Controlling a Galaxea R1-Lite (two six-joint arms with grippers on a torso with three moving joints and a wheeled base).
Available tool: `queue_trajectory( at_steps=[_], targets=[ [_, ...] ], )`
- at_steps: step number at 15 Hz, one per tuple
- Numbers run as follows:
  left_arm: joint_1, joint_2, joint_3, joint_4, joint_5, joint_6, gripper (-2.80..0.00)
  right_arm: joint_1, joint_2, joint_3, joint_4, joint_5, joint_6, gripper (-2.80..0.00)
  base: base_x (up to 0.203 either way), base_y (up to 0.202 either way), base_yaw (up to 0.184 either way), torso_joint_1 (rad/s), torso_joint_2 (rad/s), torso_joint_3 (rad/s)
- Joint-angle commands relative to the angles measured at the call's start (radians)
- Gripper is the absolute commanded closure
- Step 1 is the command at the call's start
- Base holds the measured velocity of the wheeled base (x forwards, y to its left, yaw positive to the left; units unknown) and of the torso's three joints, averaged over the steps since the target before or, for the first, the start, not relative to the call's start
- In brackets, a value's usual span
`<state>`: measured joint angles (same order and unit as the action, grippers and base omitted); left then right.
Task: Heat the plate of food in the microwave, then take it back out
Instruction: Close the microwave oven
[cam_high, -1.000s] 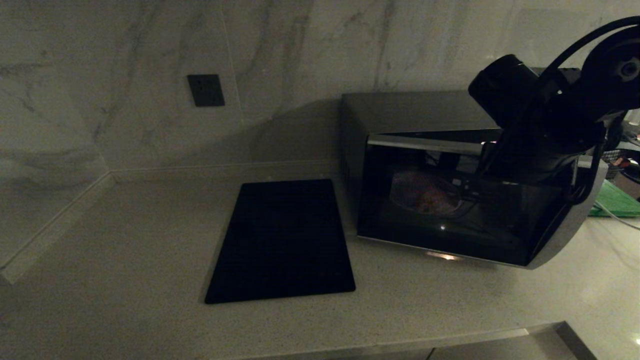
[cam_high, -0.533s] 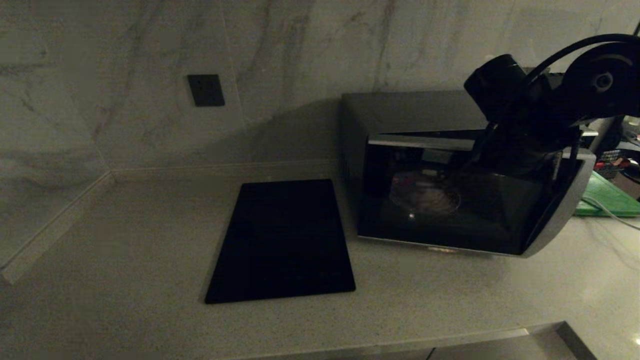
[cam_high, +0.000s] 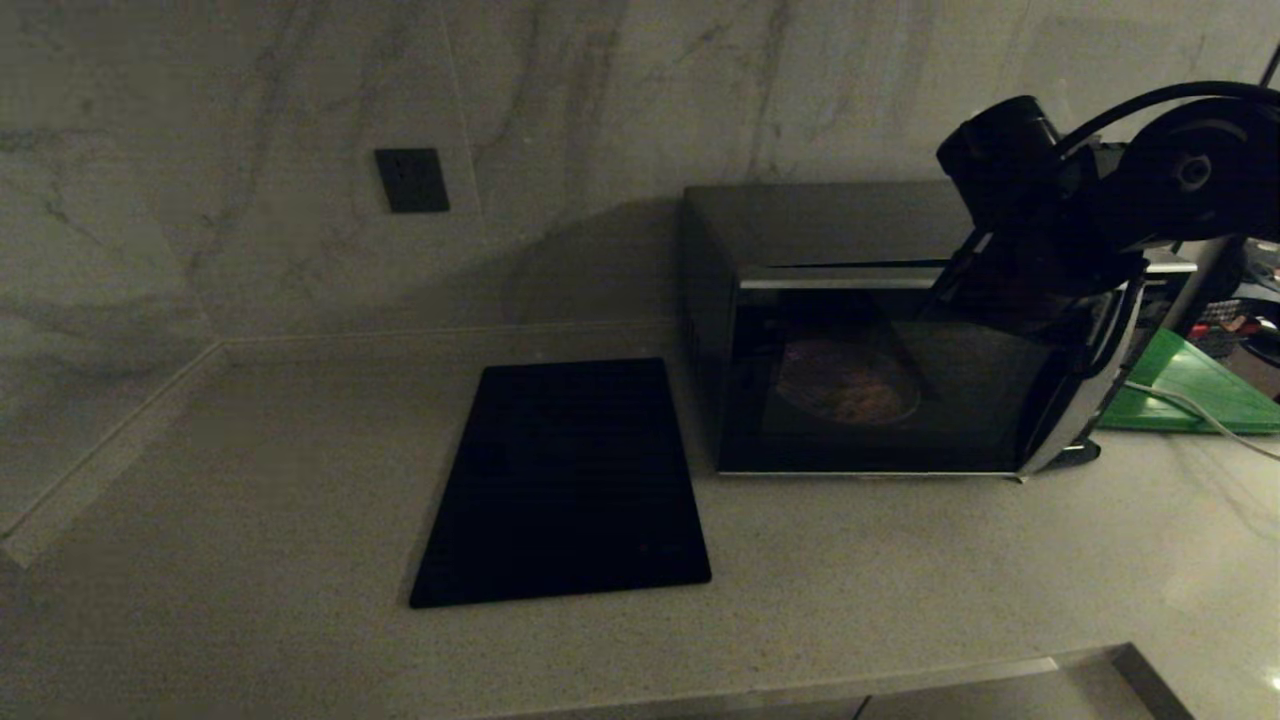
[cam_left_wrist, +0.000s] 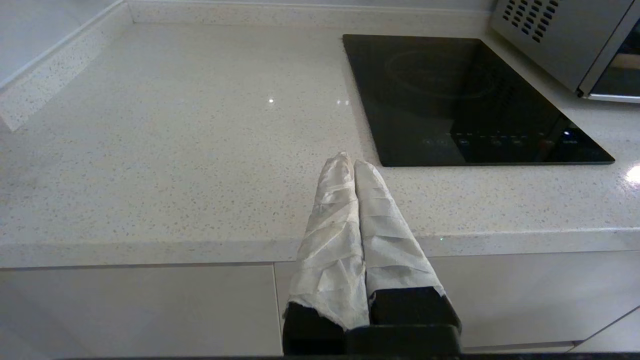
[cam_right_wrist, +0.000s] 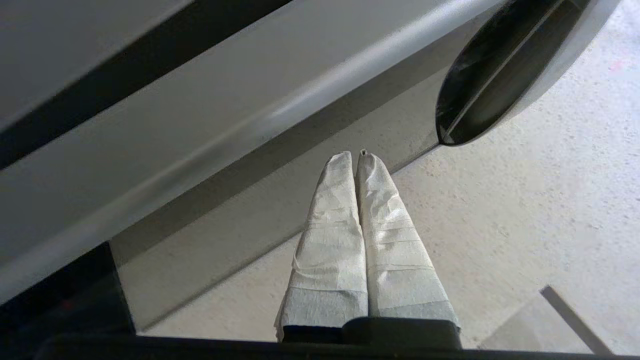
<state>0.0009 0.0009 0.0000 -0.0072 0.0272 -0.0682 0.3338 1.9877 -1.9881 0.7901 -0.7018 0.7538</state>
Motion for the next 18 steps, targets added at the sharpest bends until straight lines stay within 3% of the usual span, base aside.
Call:
queue_trajectory(
  at_steps=[1, 18],
  targets=[
    [0.001, 0.001, 0.0, 0.0, 0.0, 0.001, 0.0, -0.001, 0.001, 0.0, -0.011, -0.004, 0.004, 0.0, 0.0, 0.0, 0.0, 0.0, 0.0, 0.0],
    [0.001, 0.001, -0.001, 0.0, 0.0, -0.001, 0.0, -0.015, 0.068, -0.001, -0.203, 0.004, -0.031, 0.0, 0.0, 0.0, 0.0, 0.0, 0.0, 0.0]
  ],
)
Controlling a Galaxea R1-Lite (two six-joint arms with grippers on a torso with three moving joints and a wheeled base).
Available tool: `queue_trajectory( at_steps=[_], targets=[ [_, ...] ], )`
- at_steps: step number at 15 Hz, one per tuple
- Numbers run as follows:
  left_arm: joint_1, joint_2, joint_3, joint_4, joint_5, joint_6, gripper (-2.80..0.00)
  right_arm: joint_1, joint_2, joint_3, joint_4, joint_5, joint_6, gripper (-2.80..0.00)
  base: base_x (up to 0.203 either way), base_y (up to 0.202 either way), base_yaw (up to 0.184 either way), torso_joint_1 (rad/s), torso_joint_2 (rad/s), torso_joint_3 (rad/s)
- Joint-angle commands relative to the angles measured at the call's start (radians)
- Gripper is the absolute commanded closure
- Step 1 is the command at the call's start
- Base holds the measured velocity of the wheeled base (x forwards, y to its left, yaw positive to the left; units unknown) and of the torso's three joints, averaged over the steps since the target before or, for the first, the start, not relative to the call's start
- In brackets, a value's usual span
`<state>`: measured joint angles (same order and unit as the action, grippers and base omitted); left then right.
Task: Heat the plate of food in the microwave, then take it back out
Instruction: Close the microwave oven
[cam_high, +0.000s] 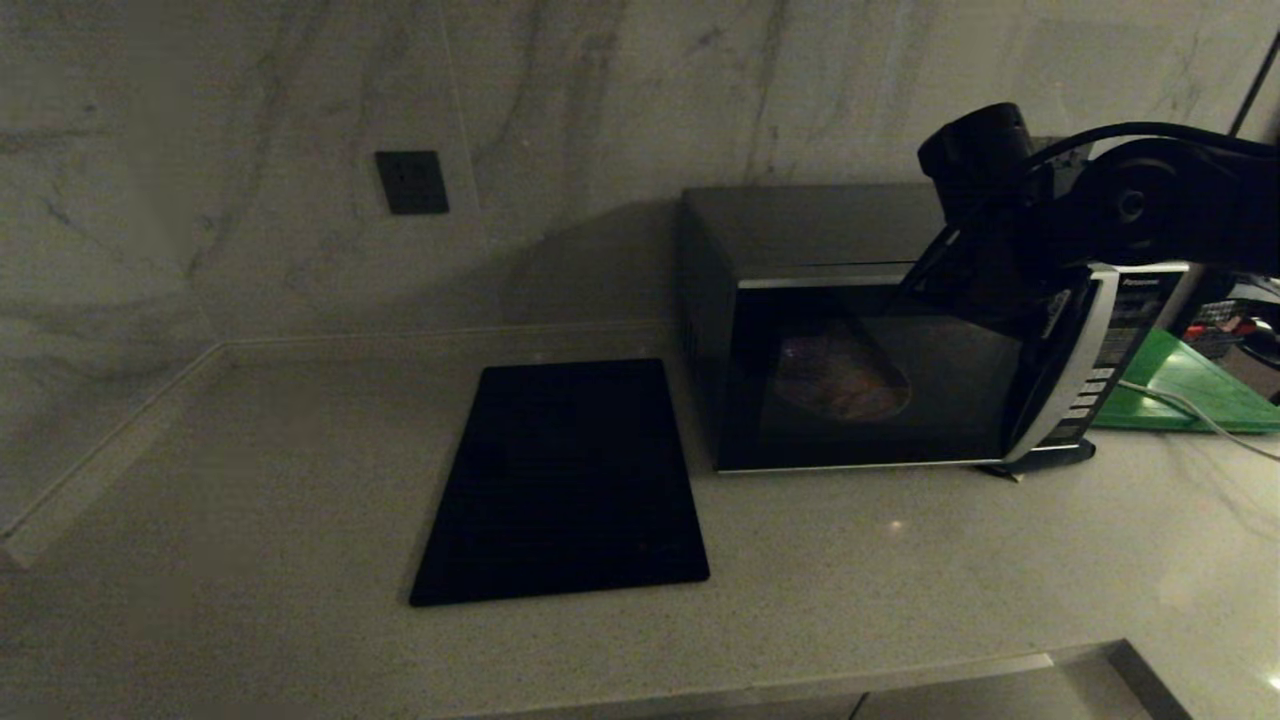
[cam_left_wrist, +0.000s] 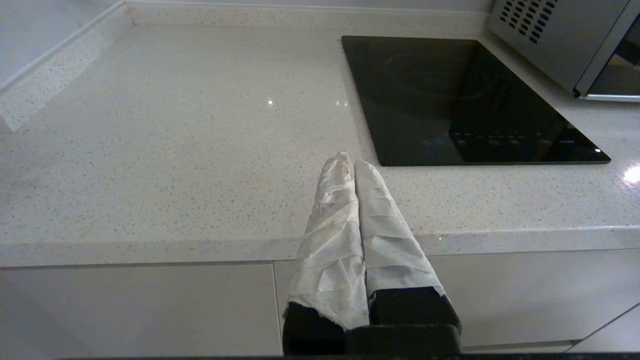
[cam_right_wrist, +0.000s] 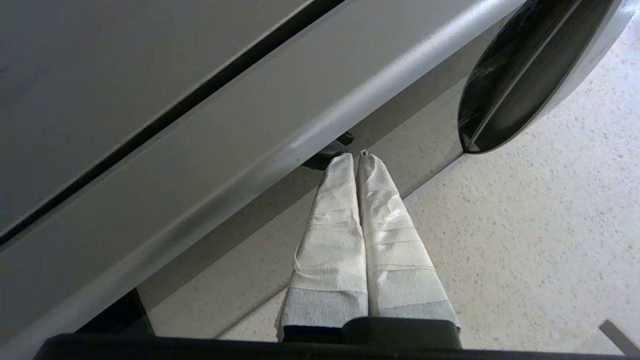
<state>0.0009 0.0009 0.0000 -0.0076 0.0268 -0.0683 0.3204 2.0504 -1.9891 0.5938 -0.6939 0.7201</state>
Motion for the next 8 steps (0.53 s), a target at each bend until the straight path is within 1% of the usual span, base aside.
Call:
queue_trajectory(
  at_steps=[1, 8],
  targets=[
    [-0.001, 0.001, 0.0, 0.0, 0.001, -0.001, 0.0, -0.003, 0.005, 0.0, -0.007, -0.004, 0.002, 0.0, 0.0, 0.0, 0.0, 0.0, 0.0, 0.0],
    [0.001, 0.001, 0.0, 0.0, 0.001, -0.001, 0.0, -0.031, -0.019, 0.001, -0.034, 0.019, 0.005, 0.0, 0.0, 0.0, 0.0, 0.0, 0.0, 0.0]
  ],
)
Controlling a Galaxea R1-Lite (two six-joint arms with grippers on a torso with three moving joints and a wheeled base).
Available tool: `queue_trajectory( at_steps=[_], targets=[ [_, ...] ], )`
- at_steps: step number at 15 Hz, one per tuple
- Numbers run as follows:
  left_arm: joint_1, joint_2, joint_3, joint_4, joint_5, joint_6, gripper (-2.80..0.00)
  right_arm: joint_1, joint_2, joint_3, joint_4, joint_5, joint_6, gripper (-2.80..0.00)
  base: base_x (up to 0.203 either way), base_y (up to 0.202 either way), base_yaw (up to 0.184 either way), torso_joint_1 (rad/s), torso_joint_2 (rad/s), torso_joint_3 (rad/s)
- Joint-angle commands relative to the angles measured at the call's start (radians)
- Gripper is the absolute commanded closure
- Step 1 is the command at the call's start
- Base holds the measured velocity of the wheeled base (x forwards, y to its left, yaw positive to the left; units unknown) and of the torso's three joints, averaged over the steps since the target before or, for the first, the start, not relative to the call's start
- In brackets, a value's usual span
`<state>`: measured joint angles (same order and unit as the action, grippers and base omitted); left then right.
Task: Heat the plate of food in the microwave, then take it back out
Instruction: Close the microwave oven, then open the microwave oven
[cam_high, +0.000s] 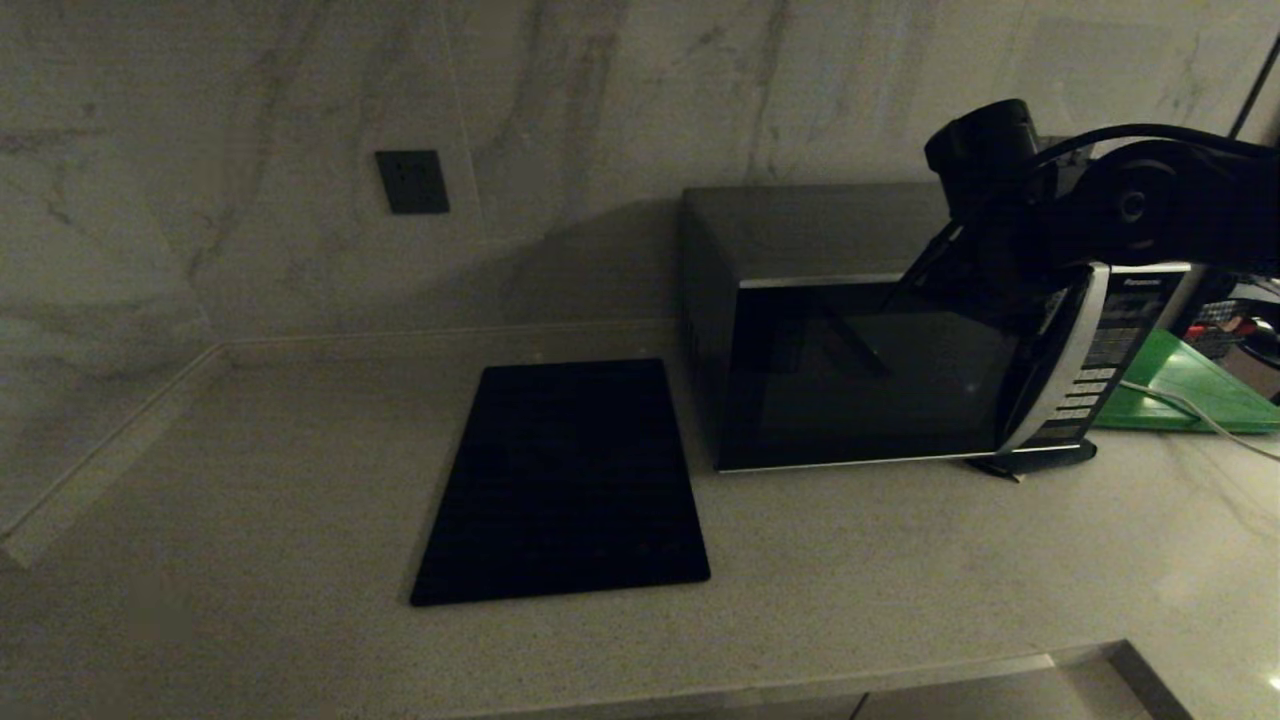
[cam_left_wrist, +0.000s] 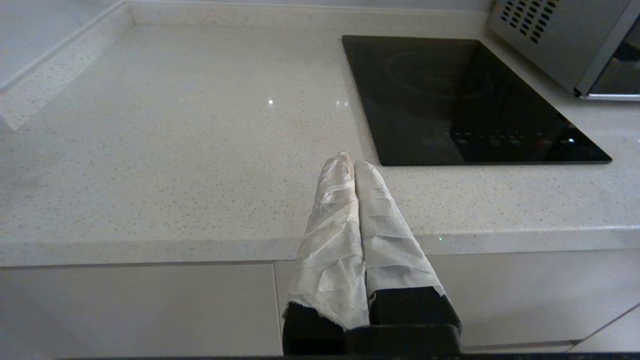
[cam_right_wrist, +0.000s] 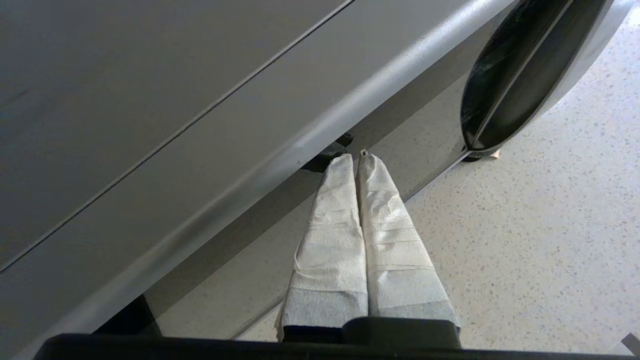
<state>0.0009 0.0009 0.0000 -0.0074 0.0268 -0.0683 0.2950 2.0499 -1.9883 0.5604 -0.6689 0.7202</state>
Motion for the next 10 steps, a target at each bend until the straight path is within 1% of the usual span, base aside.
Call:
queue_trajectory(
  at_steps=[1, 4, 5, 6, 7, 8, 10],
  targets=[
    [0.0, 0.001, 0.0, 0.0, 0.001, -0.001, 0.0, -0.012, -0.045, 0.001, 0.001, -0.005, 0.007, 0.0, 0.0, 0.0, 0.0, 0.0, 0.0, 0.0],
    [0.001, 0.001, 0.0, 0.0, 0.001, -0.001, 0.0, -0.043, -0.174, 0.003, 0.062, -0.001, 0.032, 0.0, 0.0, 0.0, 0.0, 0.0, 0.0, 0.0],
    [0.001, 0.001, -0.001, 0.0, 0.001, 0.001, 0.0, -0.068, -0.23, 0.004, 0.103, 0.02, 0.044, 0.0, 0.0, 0.0, 0.0, 0.0, 0.0, 0.0],
    [0.001, 0.001, 0.0, 0.0, 0.001, -0.001, 0.0, -0.112, -0.289, 0.009, 0.136, 0.068, 0.05, 0.0, 0.0, 0.0, 0.0, 0.0, 0.0, 0.0],
    [0.001, 0.001, 0.0, 0.0, 0.001, -0.001, 0.0, -0.182, -0.342, 0.029, 0.154, 0.147, 0.052, 0.0, 0.0, 0.0, 0.0, 0.0, 0.0, 0.0],
    [0.001, 0.001, 0.0, 0.0, 0.001, -0.001, 0.0, -0.272, -0.385, 0.064, 0.163, 0.257, 0.049, 0.0, 0.0, 0.0, 0.0, 0.0, 0.0, 0.0],
    [0.001, 0.001, 0.0, 0.0, 0.001, -0.001, 0.0, -0.486, -0.442, 0.183, 0.15, 0.518, 0.039, 0.0, 0.0, 0.0, 0.0, 0.0, 0.0, 0.0]
  ],
)
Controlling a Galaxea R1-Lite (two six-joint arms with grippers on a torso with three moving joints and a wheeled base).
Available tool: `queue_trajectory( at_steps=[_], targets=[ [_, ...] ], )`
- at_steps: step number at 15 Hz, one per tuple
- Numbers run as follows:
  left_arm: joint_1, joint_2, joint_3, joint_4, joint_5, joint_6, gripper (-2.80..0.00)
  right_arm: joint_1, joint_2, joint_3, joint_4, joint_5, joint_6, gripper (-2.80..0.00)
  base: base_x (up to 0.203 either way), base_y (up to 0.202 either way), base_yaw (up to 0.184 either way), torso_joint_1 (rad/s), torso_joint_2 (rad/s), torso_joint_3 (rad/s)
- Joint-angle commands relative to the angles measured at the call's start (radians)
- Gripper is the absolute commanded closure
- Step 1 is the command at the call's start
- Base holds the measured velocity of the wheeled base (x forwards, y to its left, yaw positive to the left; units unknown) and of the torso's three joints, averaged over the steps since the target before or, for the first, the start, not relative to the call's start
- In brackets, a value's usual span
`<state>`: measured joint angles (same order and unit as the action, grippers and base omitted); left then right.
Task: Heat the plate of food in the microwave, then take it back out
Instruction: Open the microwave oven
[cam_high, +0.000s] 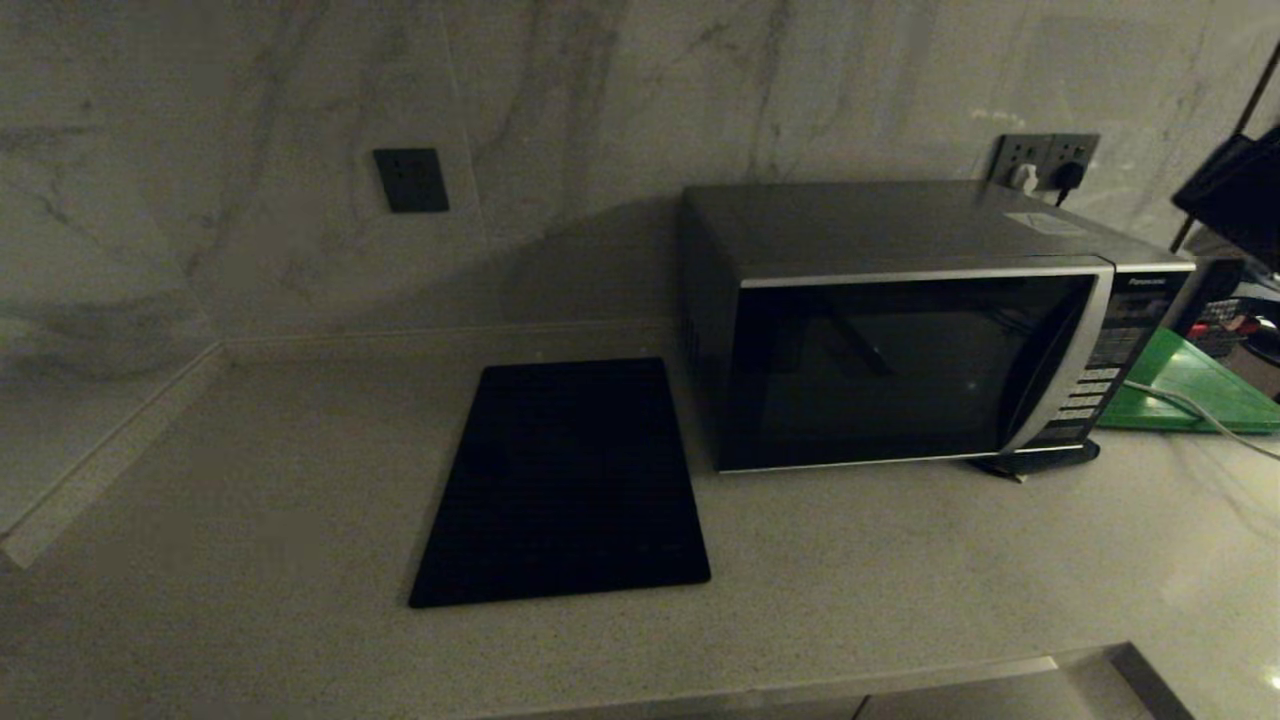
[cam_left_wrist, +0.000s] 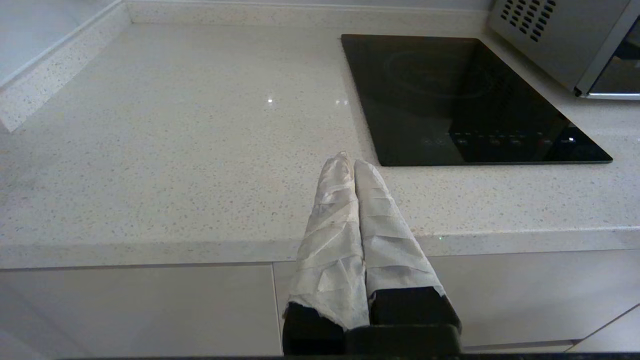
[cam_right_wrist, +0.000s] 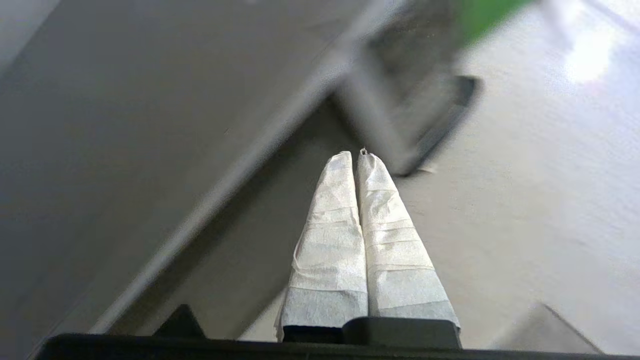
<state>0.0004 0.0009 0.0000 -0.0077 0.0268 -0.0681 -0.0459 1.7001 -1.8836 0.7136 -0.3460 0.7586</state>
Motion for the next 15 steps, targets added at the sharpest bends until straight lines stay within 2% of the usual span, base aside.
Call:
queue_trajectory(
  at_steps=[1, 2, 4, 6, 7, 9, 11, 15],
  targets=[
    [0.001, 0.001, 0.0, 0.0, 0.001, -0.001, 0.0, -0.266, -0.105, 0.178, -0.036, 0.354, -0.003, 0.0, 0.0, 0.0, 0.0, 0.0, 0.0, 0.0],
    [0.0, 0.001, 0.0, 0.0, 0.001, -0.001, 0.0, -0.372, -0.103, 0.298, -0.088, 0.522, -0.009, 0.0, 0.0, 0.0, 0.0, 0.0, 0.0, 0.0],
    [0.0, 0.001, 0.0, 0.0, 0.001, -0.001, 0.0, -0.536, -0.046, 0.477, -0.221, 0.869, -0.034, 0.0, 0.0, 0.0, 0.0, 0.0, 0.0, 0.0],
    [0.001, 0.001, -0.001, 0.0, 0.001, -0.001, 0.0, -0.615, 0.091, 0.52, -0.303, 1.086, -0.057, 0.0, 0.0, 0.0, 0.0, 0.0, 0.0, 0.0],
    [0.001, 0.001, 0.0, 0.0, 0.001, -0.001, 0.0, -0.634, 0.152, 0.523, -0.348, 1.165, -0.07, 0.0, 0.0, 0.0, 0.0, 0.0, 0.0, 0.0],
    [0.001, 0.001, 0.0, 0.0, 0.001, -0.001, 0.0, -0.653, 0.267, 0.506, -0.459, 1.297, -0.087, 0.0, 0.0, 0.0, 0.0, 0.0, 0.0, 0.0],
    [0.001, 0.001, 0.0, 0.0, 0.001, -0.001, 0.0, -0.66, 0.347, 0.484, -0.567, 1.374, -0.092, 0.0, 0.0, 0.0, 0.0, 0.0, 0.0, 0.0],
    [0.001, 0.001, 0.0, 0.0, 0.001, -0.001, 0.0, -0.658, 0.456, 0.465, -0.7, 1.388, -0.092, 0.0, 0.0, 0.0, 0.0, 0.0, 0.0, 0.0]
  ],
)
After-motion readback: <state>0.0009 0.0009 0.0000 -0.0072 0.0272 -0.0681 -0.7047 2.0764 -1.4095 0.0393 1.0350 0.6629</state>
